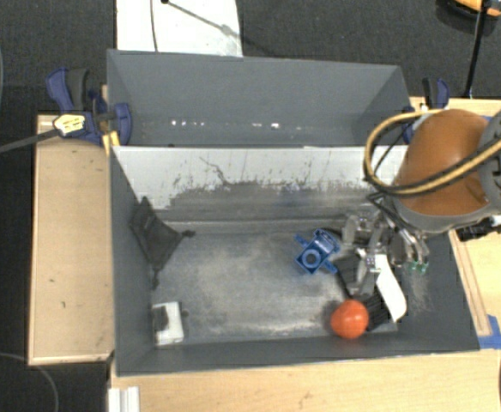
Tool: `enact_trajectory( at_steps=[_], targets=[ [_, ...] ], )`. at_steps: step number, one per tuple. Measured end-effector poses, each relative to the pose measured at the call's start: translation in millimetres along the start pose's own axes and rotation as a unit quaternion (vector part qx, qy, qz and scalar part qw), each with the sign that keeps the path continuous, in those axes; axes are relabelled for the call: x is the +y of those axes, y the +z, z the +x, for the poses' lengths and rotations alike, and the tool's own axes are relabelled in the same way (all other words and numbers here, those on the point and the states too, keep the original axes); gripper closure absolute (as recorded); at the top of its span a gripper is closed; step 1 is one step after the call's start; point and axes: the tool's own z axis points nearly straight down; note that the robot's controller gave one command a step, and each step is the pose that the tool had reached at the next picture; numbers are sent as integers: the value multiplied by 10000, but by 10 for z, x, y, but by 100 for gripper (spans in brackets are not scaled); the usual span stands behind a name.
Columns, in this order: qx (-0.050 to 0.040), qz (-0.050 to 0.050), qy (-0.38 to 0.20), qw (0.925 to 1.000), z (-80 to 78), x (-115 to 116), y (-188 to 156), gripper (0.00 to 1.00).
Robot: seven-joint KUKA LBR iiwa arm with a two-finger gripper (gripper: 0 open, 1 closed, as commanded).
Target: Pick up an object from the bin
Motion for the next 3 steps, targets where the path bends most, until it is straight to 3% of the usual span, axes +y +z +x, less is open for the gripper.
enact_trajectory(
  at_steps=[1, 2, 3],
  targets=[
    [31, 3, 130, 9999, 35, 547, 289, 0],
    [-10, -29, 256, 9997, -151, 739, 355, 0],
    [24, -15, 223, 9997, -335, 550, 715, 100]
  ],
)
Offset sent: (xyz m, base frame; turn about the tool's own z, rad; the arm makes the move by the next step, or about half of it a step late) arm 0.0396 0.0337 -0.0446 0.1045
